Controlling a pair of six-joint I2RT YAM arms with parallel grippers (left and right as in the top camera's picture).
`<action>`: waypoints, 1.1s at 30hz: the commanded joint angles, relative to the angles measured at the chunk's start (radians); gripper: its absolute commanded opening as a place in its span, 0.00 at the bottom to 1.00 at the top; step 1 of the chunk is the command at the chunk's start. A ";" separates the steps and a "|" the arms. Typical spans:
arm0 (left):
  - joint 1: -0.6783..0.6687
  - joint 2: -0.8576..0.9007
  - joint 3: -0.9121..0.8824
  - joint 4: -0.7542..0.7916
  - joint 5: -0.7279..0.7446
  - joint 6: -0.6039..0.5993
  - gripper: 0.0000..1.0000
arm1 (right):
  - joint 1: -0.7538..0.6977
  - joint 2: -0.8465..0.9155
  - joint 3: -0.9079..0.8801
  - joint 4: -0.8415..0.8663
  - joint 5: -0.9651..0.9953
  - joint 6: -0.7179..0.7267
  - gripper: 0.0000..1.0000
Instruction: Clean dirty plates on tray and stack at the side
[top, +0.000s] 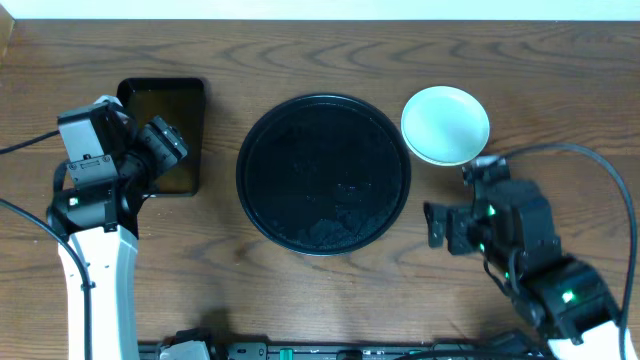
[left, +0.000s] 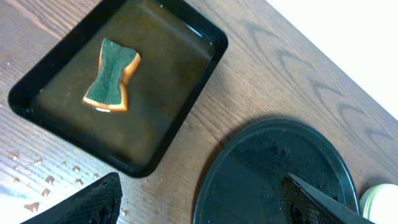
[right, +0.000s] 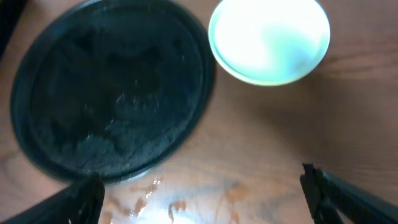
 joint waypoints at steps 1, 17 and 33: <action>-0.001 0.005 0.003 -0.003 0.009 0.010 0.81 | -0.053 -0.159 -0.241 0.204 -0.018 0.016 0.99; -0.001 0.005 0.003 -0.003 0.009 0.010 0.81 | -0.121 -0.666 -0.838 0.850 -0.024 0.015 0.99; -0.001 0.005 0.003 -0.003 0.009 0.009 0.81 | -0.259 -0.839 -0.859 0.756 -0.033 -0.038 0.99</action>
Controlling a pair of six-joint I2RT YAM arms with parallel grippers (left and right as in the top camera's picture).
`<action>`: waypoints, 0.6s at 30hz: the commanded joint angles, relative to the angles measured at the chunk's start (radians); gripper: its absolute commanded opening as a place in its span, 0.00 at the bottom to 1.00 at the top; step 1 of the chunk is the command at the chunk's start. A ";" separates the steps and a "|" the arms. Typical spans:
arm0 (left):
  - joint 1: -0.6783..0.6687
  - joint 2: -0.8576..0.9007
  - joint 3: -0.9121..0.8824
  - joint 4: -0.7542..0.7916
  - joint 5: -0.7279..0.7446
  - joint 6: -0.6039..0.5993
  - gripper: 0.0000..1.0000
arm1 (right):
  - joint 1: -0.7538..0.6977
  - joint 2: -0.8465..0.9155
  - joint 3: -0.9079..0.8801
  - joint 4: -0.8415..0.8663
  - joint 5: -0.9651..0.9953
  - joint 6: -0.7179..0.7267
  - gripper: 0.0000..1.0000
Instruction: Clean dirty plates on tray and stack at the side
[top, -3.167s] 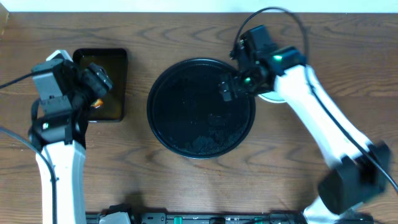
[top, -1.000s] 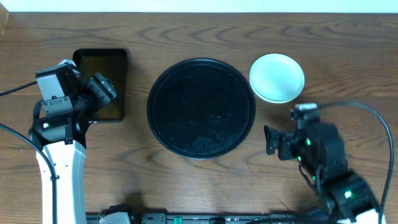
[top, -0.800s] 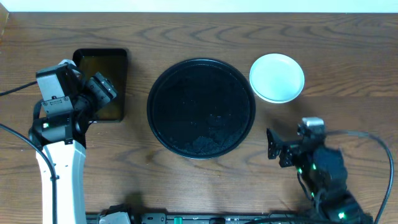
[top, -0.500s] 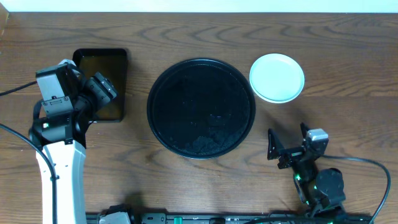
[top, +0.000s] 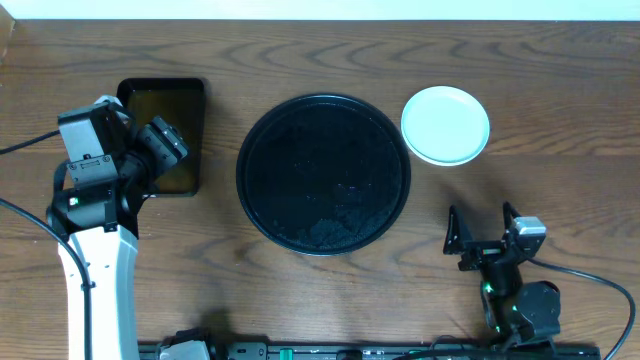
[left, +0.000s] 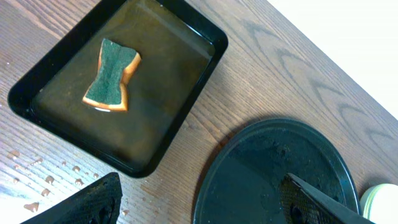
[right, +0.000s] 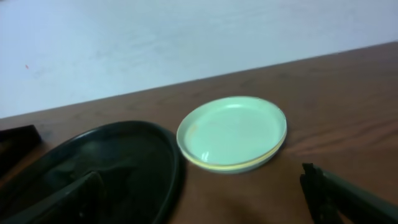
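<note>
A round black tray (top: 323, 174) lies mid-table with nothing on it but wet smears; it also shows as the tray (left: 273, 174) and the tray (right: 93, 168). Right of it sits a stack of pale green plates (top: 445, 124), plates (right: 232, 132), on the wood. My right gripper (top: 482, 240) stands open and empty near the front right edge, well short of the plates. My left gripper (top: 160, 150) hangs open and empty between the tray and a black water basin (left: 118, 81). In the basin lies a green and yellow sponge (left: 112, 74).
The basin (top: 165, 135) sits at the far left, partly under my left arm. Water drops (left: 43, 171) dot the wood beside it. The table's far edge meets a white wall (right: 186, 37).
My right arm has drawn back from beside the plates to the front right edge of the table, its camera now looking level across the table. The left arm, sponge and plates have not moved.
</note>
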 joint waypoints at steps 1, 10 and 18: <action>-0.001 0.004 0.003 -0.002 0.009 0.010 0.81 | -0.027 -0.018 -0.001 -0.005 0.004 -0.040 0.99; -0.001 0.004 0.003 -0.002 0.009 0.009 0.81 | -0.032 -0.018 -0.001 -0.005 0.000 -0.056 0.99; -0.001 0.004 0.003 -0.002 0.009 0.009 0.82 | -0.032 -0.018 -0.001 -0.005 0.001 -0.056 0.99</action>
